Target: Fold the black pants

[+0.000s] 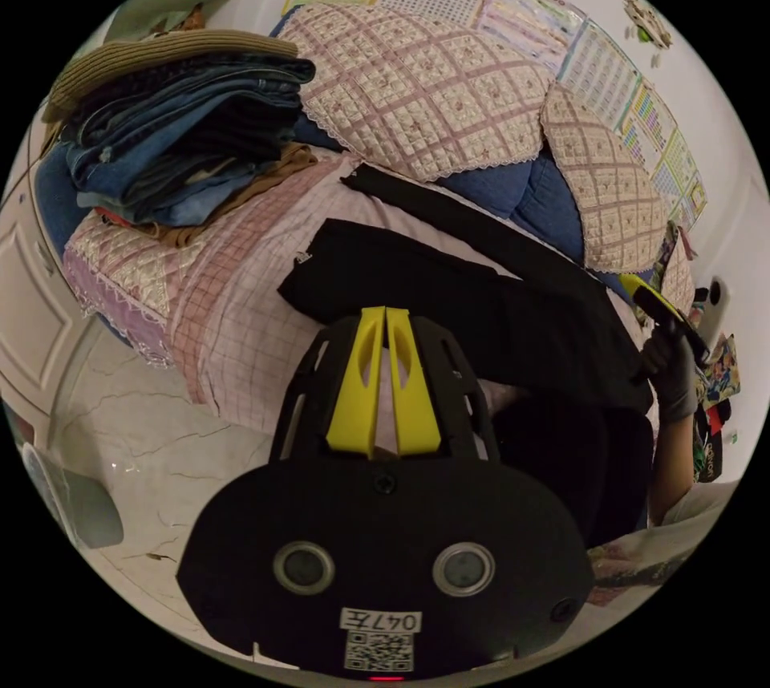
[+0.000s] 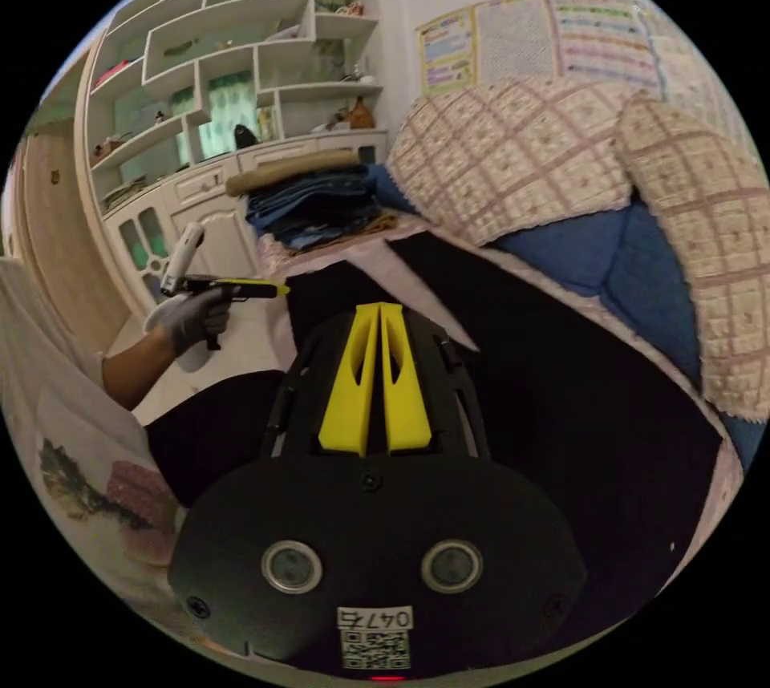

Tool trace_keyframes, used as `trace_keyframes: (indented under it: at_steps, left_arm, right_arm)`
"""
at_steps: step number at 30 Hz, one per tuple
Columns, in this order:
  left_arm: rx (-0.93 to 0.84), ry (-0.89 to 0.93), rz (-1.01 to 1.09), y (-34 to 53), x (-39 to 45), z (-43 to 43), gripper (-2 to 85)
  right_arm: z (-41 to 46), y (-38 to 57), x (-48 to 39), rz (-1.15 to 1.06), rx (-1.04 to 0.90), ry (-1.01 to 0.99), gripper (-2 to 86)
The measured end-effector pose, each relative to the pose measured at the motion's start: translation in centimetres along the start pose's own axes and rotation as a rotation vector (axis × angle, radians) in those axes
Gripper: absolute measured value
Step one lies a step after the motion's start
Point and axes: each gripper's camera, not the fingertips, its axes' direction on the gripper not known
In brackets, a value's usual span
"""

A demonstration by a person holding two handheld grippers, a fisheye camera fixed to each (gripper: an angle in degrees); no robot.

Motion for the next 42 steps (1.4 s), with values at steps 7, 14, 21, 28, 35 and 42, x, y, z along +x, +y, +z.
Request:
trace_keyframes:
  at_steps: [7,14,21,28,35,42]
  left_arm:
    - [-0.03,0.018,-0.059,-1.2,-1.0,2.6,-1.0]
    - [-0.087,0.045,-0.092,-2.6,-2.3,5.4,-1.0]
    - [0.067,0.031,-0.077,-3.9,-1.8,2.1,-1.0]
    - [0.092,0.096,-0.09,-4.0,-2.7,0.6,-1.0]
    - [0.015,0.111,0.029,-5.2,-0.6,3.6,-1.0]
    - [-0.023,0.117,-0.079,-5.2,-3.2,6.4,-1.0]
  right_arm:
    - [7.4,-1.1,1.0,0.093,-0.137,-0.168,-1.2]
    - [5.5,-0.9,2.8,0.214,-0.024,-0.041,-1.2]
    - [4.5,-0.4,4.3,0.316,0.047,-0.029,-1.2]
    - [1.7,1.5,5.4,0.456,0.168,0.14,-1.3]
    - [3.9,1.0,5.8,0.473,0.062,0.082,-1.3]
    - [4.9,0.6,5.2,0.448,0.029,0.07,-1.3]
